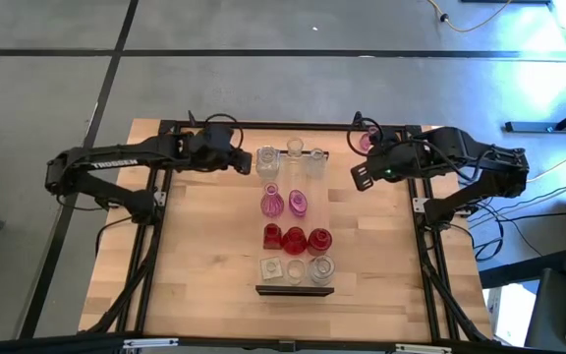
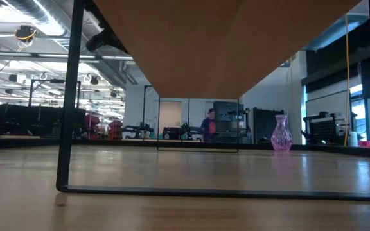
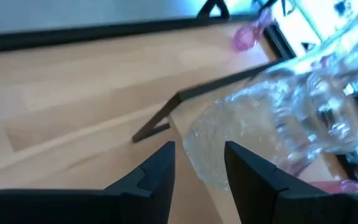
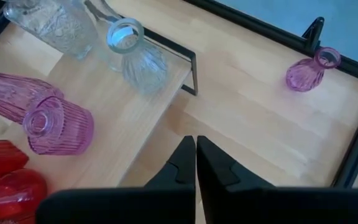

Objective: Sort vases onto shelf
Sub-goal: Adjust the transparent vase on top of the shelf, then put the pink vase on the shelf aligned with the other pink vases

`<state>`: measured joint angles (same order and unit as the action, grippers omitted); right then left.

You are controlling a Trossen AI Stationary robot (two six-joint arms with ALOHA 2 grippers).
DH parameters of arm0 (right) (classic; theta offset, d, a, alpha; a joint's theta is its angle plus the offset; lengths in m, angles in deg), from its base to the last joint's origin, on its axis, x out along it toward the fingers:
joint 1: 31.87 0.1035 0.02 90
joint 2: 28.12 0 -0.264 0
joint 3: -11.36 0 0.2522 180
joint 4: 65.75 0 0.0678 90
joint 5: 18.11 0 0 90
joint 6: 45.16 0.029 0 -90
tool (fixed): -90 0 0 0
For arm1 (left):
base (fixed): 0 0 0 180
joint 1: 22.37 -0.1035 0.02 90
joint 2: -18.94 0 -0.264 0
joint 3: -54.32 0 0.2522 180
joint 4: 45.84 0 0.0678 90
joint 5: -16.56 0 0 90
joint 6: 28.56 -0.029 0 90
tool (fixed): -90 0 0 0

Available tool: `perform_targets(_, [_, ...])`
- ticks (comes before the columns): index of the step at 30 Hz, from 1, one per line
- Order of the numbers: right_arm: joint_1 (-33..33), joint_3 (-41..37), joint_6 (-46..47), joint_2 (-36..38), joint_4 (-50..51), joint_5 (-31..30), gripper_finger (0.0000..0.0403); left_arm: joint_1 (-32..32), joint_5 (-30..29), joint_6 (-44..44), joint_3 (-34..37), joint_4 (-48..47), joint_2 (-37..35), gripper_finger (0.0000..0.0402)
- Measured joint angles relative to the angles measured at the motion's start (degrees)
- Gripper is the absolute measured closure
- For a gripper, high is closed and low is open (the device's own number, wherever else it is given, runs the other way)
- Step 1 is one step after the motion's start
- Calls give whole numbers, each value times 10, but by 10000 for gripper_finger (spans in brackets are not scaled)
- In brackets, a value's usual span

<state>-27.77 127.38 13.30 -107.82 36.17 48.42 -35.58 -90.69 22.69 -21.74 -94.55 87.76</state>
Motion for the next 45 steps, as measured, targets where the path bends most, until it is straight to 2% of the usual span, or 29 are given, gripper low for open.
perform_targets(11, [0,0,-2,0,0,-5,402,0,33,-6,0,19,52,270])
perform_targets(30, [0,0,-3,0,8,-12,402,0,59,-18,0,65,55,270])
perform_targets(37, [-1,0,-3,0,15,-19,402,-2,46,-18,0,57,55,270])
perform_targets(41, [-28,-22,-2,1,20,-24,402,-2,31,-15,0,32,55,270])
perform_targets(45, [-92,-76,-6,2,19,-31,402,1,31,-8,0,22,55,270])
